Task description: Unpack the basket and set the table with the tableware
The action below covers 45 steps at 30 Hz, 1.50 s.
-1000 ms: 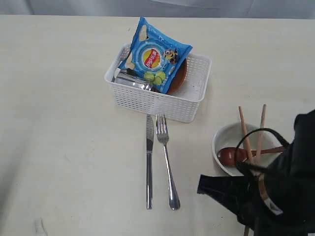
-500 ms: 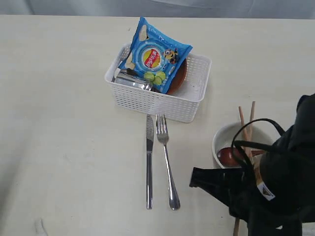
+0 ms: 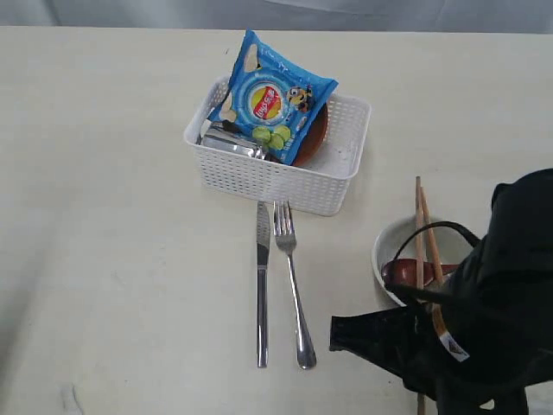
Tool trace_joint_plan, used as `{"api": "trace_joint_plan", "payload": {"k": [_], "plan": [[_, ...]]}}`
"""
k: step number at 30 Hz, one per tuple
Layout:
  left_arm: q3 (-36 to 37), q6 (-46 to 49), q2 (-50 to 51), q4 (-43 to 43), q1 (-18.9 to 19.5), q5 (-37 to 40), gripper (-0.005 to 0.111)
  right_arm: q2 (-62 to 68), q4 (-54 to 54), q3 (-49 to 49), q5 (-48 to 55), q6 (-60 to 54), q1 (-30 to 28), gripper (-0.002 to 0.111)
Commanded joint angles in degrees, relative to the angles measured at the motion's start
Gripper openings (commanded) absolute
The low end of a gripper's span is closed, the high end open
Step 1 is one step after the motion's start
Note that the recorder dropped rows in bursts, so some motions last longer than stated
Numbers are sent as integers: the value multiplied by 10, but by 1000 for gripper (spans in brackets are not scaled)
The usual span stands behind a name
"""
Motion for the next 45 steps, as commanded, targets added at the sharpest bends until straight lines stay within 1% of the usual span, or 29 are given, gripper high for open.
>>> {"api": "trace_joint_plan", "payload": {"k": [1,7,20,26,31,38,41,45], "plan": [[1,0,-3,-2,-2,-1,0,1,-20,-1,21,-16,2,0],[1,0,-3,-2,-2,-1,0,1,-41,24,8,-38,2,0],[1,0,-3,-2,-2,-1,0,-13,-52,24,0,-37,0,0],[1,0,-3,-2,-2,-1,0,-15,-18,24,-15,-74,-53,0],[1,0,-3,-2,-2,-1,0,-2,-18,24,-22,-122,-52,0],[1,0,-3,-2,-2,-1,0,6,-43,24,-26,-117,-52,0],[1,0,-3,-2,-2,-1,0,6,-43,24,-27,-91,-52,0],[1,0,-3,-2,-2,-1,0,6,-43,24,-27,-89,-52,0]]}}
